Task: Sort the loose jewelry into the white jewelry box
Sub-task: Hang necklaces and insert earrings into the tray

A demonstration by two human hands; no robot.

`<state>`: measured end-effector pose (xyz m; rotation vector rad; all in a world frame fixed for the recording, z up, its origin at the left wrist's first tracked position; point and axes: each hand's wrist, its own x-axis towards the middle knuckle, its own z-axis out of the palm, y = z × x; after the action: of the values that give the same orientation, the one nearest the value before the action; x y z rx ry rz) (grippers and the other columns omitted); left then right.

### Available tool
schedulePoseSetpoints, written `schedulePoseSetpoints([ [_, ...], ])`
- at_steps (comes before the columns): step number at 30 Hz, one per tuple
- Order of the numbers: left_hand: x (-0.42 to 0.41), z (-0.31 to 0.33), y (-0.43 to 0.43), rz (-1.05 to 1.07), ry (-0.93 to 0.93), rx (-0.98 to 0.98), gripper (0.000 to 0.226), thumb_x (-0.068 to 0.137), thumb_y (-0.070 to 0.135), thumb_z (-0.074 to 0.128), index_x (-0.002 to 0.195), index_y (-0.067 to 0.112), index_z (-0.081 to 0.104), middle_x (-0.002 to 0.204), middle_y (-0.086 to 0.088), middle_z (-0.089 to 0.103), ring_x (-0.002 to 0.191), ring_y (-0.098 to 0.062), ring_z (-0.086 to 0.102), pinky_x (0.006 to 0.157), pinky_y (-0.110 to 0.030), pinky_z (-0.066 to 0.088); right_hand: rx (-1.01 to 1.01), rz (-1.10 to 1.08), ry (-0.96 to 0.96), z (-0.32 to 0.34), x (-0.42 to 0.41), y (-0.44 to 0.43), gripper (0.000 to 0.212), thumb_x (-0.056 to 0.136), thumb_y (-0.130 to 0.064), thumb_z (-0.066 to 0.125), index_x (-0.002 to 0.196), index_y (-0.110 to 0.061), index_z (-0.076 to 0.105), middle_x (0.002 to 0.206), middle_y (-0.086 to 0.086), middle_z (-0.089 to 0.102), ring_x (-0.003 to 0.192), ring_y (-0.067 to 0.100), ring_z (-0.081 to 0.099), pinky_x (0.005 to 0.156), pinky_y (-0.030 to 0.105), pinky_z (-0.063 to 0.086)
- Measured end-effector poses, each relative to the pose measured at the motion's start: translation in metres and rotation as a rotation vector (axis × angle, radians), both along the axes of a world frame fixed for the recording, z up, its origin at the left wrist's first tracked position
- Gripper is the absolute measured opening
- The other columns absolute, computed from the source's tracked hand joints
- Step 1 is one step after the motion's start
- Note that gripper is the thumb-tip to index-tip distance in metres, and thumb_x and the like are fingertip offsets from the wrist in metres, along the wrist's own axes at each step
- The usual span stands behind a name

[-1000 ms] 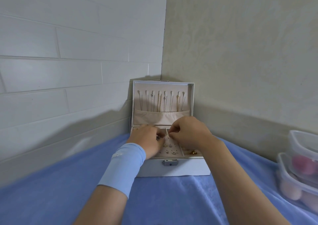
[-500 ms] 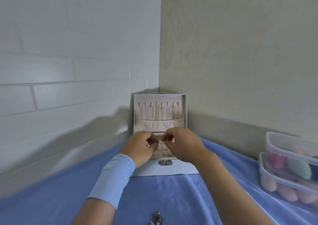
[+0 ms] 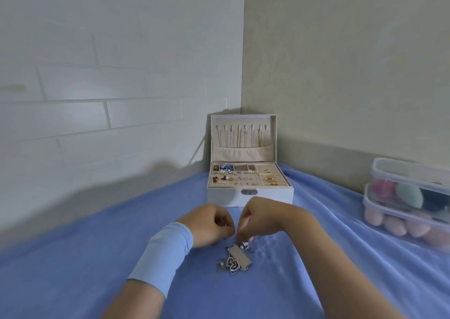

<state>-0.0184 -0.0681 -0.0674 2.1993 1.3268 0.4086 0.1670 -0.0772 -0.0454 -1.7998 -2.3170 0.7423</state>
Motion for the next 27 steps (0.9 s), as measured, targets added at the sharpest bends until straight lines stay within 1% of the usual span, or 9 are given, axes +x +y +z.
schedulePoseSetpoints([
  [4,-0.005,-0.011,-0.006,0.030,-0.029,-0.021,0.006,0.078,0.037,0.072,0.079,0.031,0.073,0.072,0.018,0.067,0.068,-0.001,0.061,0.068,-0.019,0.046,0.028,-0.018,0.087,-0.010,-0.002,-0.001,0.010,0.080,-0.029,0.078,0.086,-0.020,0.081,0.078,-0.006,0.076,0.060,-0.004,0.058,0.054,0.011,0.043],
  [7,-0.004,-0.015,-0.004,0.068,-0.056,0.012,0.014,0.078,0.041,0.074,0.085,0.029,0.072,0.079,0.014,0.068,0.070,-0.004,0.061,0.072,-0.023,0.050,0.054,-0.024,0.170,-0.016,-0.002,0.002,0.008,0.083,-0.025,0.075,0.084,-0.019,0.080,0.068,-0.007,0.070,0.058,0.001,0.056,0.058,0.016,0.046],
  [9,-0.005,-0.017,-0.002,0.087,-0.096,0.035,0.014,0.079,0.039,0.076,0.088,0.031,0.068,0.083,0.012,0.069,0.069,-0.004,0.061,0.072,-0.024,0.051,0.047,-0.036,0.254,-0.021,-0.002,0.004,0.010,0.085,-0.023,0.072,0.082,-0.015,0.078,0.063,-0.004,0.066,0.057,0.009,0.055,0.061,0.023,0.049],
  [12,-0.006,-0.020,0.002,0.112,-0.184,0.057,0.012,0.078,0.033,0.078,0.085,0.031,0.067,0.081,0.008,0.072,0.066,-0.006,0.061,0.071,-0.027,0.053,0.071,-0.072,0.390,-0.026,-0.003,0.006,0.017,0.090,-0.024,0.072,0.080,-0.009,0.074,0.062,-0.002,0.065,0.053,0.011,0.051,0.053,0.022,0.047],
  [15,-0.008,-0.022,0.004,0.164,-0.276,0.057,0.009,0.078,0.026,0.077,0.082,0.027,0.070,0.075,0.003,0.073,0.055,-0.008,0.058,0.063,-0.026,0.051,0.114,-0.080,0.443,-0.027,-0.005,0.008,0.022,0.092,-0.027,0.071,0.085,-0.007,0.075,0.072,-0.002,0.073,0.052,0.012,0.049,0.053,0.023,0.047],
  [17,-0.011,-0.023,0.005,0.182,-0.296,0.055,0.007,0.079,0.024,0.076,0.083,0.026,0.071,0.076,0.002,0.073,0.051,-0.008,0.056,0.061,-0.024,0.049,0.110,-0.083,0.423,-0.024,-0.001,0.009,0.022,0.091,-0.031,0.072,0.085,-0.010,0.076,0.077,0.000,0.075,0.051,0.010,0.048,0.055,0.024,0.047],
  [19,-0.014,-0.023,0.005,0.186,-0.307,0.062,0.006,0.083,0.022,0.072,0.086,0.026,0.071,0.079,0.005,0.074,0.051,-0.009,0.056,0.063,-0.022,0.050,0.047,-0.055,0.302,-0.021,0.003,0.008,0.019,0.084,-0.036,0.077,0.083,-0.018,0.079,0.076,-0.003,0.074,0.056,0.009,0.052,0.058,0.023,0.048],
  [23,-0.011,-0.025,0.006,0.181,-0.288,0.098,0.009,0.086,0.020,0.068,0.085,0.029,0.071,0.080,0.007,0.073,0.050,-0.004,0.055,0.061,-0.016,0.046,0.013,0.004,0.145,-0.023,0.001,0.006,0.010,0.077,-0.032,0.083,0.084,-0.025,0.082,0.080,-0.012,0.077,0.079,0.004,0.069,0.077,0.024,0.057],
  [27,-0.009,-0.029,0.008,0.188,-0.280,0.108,0.011,0.086,0.021,0.069,0.080,0.030,0.067,0.077,0.008,0.067,0.056,-0.007,0.058,0.062,-0.022,0.050,0.072,-0.034,0.225,-0.022,-0.002,0.006,0.006,0.081,-0.026,0.080,0.080,-0.021,0.081,0.062,-0.011,0.067,0.050,-0.002,0.052,0.053,0.015,0.045],
])
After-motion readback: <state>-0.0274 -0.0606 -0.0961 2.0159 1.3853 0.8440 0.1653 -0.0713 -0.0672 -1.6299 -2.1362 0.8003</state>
